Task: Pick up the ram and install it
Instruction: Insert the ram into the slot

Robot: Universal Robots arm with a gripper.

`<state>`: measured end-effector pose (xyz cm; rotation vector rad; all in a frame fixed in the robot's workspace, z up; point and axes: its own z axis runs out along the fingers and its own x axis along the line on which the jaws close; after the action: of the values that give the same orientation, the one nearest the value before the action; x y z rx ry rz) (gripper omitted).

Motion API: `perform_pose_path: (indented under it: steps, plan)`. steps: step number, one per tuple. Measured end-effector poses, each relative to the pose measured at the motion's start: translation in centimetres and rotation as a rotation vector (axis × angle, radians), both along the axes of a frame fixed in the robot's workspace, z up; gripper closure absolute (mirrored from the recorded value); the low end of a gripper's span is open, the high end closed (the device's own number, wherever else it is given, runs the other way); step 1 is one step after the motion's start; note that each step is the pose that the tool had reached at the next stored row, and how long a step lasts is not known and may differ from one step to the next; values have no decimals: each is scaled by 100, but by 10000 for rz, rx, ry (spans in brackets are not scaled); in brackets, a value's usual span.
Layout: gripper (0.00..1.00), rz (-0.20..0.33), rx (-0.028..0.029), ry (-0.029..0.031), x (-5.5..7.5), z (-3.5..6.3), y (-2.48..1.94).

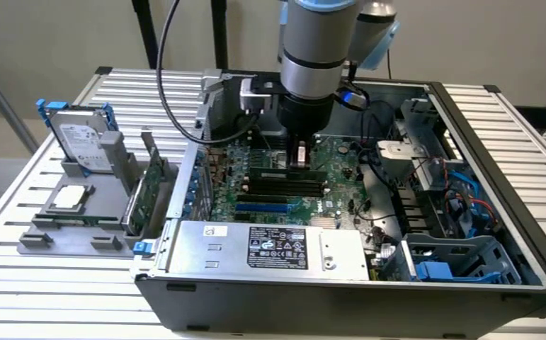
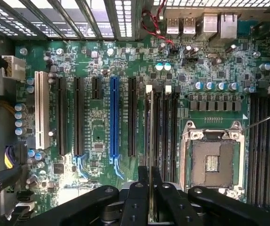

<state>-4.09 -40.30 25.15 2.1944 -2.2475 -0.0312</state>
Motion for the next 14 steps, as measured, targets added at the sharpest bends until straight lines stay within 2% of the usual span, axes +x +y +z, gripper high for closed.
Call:
perform_pose_path:
  steps: [9, 14]
  plan:
    - [100, 0, -13, 0, 8, -163, 0]
    - [100, 1, -13, -1, 8, -200, 7]
